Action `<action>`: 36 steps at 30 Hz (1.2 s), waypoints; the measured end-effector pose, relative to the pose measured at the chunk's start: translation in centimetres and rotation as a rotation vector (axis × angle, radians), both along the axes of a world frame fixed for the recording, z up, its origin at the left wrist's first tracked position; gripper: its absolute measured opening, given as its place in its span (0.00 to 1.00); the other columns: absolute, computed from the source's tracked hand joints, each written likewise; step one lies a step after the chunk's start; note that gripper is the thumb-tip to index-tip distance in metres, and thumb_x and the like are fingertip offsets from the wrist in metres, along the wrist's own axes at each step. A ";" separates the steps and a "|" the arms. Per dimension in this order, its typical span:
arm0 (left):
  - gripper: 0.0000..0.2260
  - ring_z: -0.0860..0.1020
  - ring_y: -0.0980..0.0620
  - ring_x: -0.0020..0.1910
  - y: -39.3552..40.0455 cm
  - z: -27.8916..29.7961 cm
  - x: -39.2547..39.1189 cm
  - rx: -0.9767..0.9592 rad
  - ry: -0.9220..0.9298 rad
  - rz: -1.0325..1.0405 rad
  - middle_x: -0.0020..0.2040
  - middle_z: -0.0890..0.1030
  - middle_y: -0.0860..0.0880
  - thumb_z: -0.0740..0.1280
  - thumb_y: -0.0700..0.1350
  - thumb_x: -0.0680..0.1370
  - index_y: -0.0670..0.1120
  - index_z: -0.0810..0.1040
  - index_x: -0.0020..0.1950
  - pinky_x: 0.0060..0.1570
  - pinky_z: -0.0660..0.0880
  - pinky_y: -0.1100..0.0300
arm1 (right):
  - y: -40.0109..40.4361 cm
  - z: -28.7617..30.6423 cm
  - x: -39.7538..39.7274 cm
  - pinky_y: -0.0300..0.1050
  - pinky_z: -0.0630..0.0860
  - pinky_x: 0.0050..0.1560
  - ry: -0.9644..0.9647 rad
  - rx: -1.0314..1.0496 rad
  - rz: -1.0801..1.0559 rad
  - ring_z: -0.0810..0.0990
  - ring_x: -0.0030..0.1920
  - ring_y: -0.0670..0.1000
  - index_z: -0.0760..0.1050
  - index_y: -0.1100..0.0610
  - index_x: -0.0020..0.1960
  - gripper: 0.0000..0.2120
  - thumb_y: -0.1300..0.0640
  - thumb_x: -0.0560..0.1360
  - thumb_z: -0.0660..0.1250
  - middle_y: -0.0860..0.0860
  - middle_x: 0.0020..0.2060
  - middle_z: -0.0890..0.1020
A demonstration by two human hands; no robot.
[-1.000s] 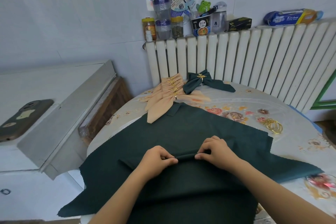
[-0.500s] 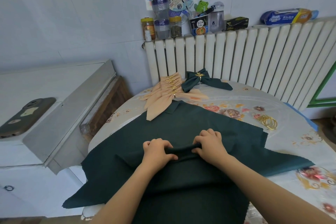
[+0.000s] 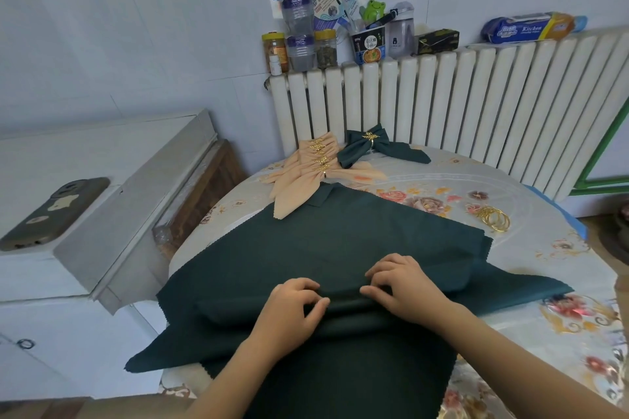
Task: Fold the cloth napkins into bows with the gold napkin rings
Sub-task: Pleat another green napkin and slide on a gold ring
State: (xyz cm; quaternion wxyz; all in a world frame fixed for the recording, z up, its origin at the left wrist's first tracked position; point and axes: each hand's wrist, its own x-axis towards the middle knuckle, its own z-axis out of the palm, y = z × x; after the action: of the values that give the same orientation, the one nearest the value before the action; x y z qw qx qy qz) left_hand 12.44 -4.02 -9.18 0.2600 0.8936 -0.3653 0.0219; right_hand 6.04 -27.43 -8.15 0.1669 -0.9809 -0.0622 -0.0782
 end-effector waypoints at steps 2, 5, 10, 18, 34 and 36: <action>0.11 0.72 0.60 0.59 -0.6 0.2 0.3 0.007 0.036 0.036 0.59 0.76 0.56 0.65 0.52 0.77 0.48 0.83 0.46 0.63 0.66 0.64 | 0.4 0.0 0.3 0.38 0.57 0.61 0.006 -0.003 -0.037 0.69 0.61 0.44 0.80 0.51 0.48 0.14 0.42 0.76 0.62 0.41 0.56 0.78; 0.05 0.72 0.58 0.60 -1.6 0.4 0.6 0.050 0.101 0.052 0.58 0.76 0.56 0.67 0.50 0.76 0.49 0.77 0.47 0.60 0.66 0.67 | 1.1 -0.3 0.6 0.40 0.62 0.63 0.016 0.021 -0.067 0.71 0.58 0.46 0.75 0.49 0.54 0.10 0.46 0.75 0.65 0.43 0.52 0.78; 0.19 0.65 0.60 0.69 -1.8 -0.4 0.0 0.098 0.028 0.034 0.67 0.71 0.57 0.61 0.49 0.80 0.53 0.66 0.71 0.66 0.56 0.66 | 1.4 -0.8 0.3 0.41 0.62 0.61 0.016 0.042 -0.103 0.70 0.58 0.47 0.75 0.46 0.62 0.15 0.46 0.76 0.63 0.44 0.56 0.76; 0.13 0.77 0.62 0.53 -0.8 -0.8 -2.1 -0.065 -0.175 0.002 0.55 0.82 0.58 0.63 0.47 0.76 0.51 0.80 0.59 0.54 0.60 0.68 | 1.7 -1.4 -1.7 0.42 0.65 0.56 -0.143 0.127 -0.090 0.76 0.51 0.48 0.81 0.49 0.49 0.06 0.50 0.74 0.68 0.44 0.47 0.82; 0.30 0.40 0.63 0.74 0.4 -1.4 -5.7 0.342 -0.066 -0.005 0.71 0.40 0.62 0.33 0.60 0.75 0.56 0.49 0.77 0.72 0.33 0.59 | 2.7 -2.4 -6.1 0.41 0.73 0.60 -0.080 -0.060 -0.073 0.80 0.57 0.45 0.81 0.46 0.56 0.25 0.47 0.80 0.45 0.43 0.55 0.82; 0.23 0.39 0.61 0.74 0.4 -1.1 -5.8 0.401 -0.056 -0.003 0.71 0.39 0.62 0.40 0.56 0.82 0.57 0.47 0.77 0.73 0.34 0.56 | 3.5 -2.1 -5.8 0.43 0.78 0.53 -0.129 -0.045 -0.071 0.83 0.53 0.49 0.83 0.50 0.51 0.19 0.51 0.74 0.54 0.46 0.51 0.84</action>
State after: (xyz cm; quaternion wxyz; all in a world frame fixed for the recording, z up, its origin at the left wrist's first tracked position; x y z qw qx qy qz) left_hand 6.61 -3.67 -10.30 0.0667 0.9260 -0.3707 -0.0269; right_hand 0.21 -23.91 -10.20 0.1375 -0.9789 -0.0399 -0.1459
